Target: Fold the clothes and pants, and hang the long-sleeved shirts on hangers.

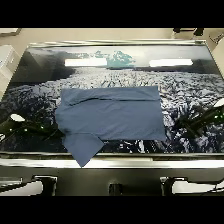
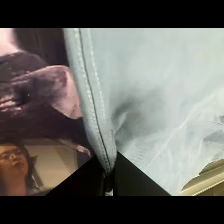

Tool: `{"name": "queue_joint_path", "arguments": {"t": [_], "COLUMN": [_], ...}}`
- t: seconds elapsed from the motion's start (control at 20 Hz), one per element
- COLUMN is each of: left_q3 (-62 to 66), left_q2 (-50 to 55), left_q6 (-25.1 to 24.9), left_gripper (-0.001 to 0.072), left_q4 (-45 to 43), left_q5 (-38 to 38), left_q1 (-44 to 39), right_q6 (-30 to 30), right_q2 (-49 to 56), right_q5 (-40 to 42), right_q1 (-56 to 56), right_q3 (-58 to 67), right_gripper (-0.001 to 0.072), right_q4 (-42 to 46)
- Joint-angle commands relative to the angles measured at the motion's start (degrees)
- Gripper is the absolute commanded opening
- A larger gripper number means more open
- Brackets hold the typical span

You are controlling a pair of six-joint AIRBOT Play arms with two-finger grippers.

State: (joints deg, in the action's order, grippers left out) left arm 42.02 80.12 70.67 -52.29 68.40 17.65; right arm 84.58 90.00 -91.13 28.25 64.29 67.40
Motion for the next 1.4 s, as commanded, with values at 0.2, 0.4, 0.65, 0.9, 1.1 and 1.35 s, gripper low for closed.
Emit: {"name": "queue_joint_path", "arguments": {"t": [0.2, 0.4, 0.65, 0.9, 1.1, 1.35], "left_q3": [-0.02, -0.02, 3.19, 25.31, 54.27, 70.34], "left_q2": [-0.57, -0.57, -0.76, -11.08, -20.90, -34.60], "left_q6": [0.24, 0.90, 0.81, 0.61, -0.42, 1.97], "left_gripper": [0.0018, 0.0018, 0.0017, 0.0016, 0.0017, 0.0017], "left_q4": [0.31, 0.33, 0.35, 5.09, 5.38, 5.35], "left_q5": [1.38, 1.49, 3.67, 1.22, -6.88, -11.37], "left_q1": [-0.11, -0.11, -0.11, -0.11, -0.11, -0.11], "right_q6": [-4.98, -6.78, -7.41, -8.55, -9.66, -11.15], "right_q2": [-0.22, -0.15, -0.68, -12.15, -22.58, -37.64], "right_q5": [11.02, 12.35, 7.28, 12.83, 24.50, 28.55], "right_q1": [0.00, -5.40, -11.19, -11.06, -11.08, -11.06], "right_q3": [-11.45, -12.63, -9.44, 11.08, 38.47, 53.64], "right_gripper": [0.0605, 0.0599, 0.0034, 0.0032, 0.0033, 0.0033], "right_q4": [-9.31, -10.58, -10.60, -10.73, -8.52, -1.81]}}
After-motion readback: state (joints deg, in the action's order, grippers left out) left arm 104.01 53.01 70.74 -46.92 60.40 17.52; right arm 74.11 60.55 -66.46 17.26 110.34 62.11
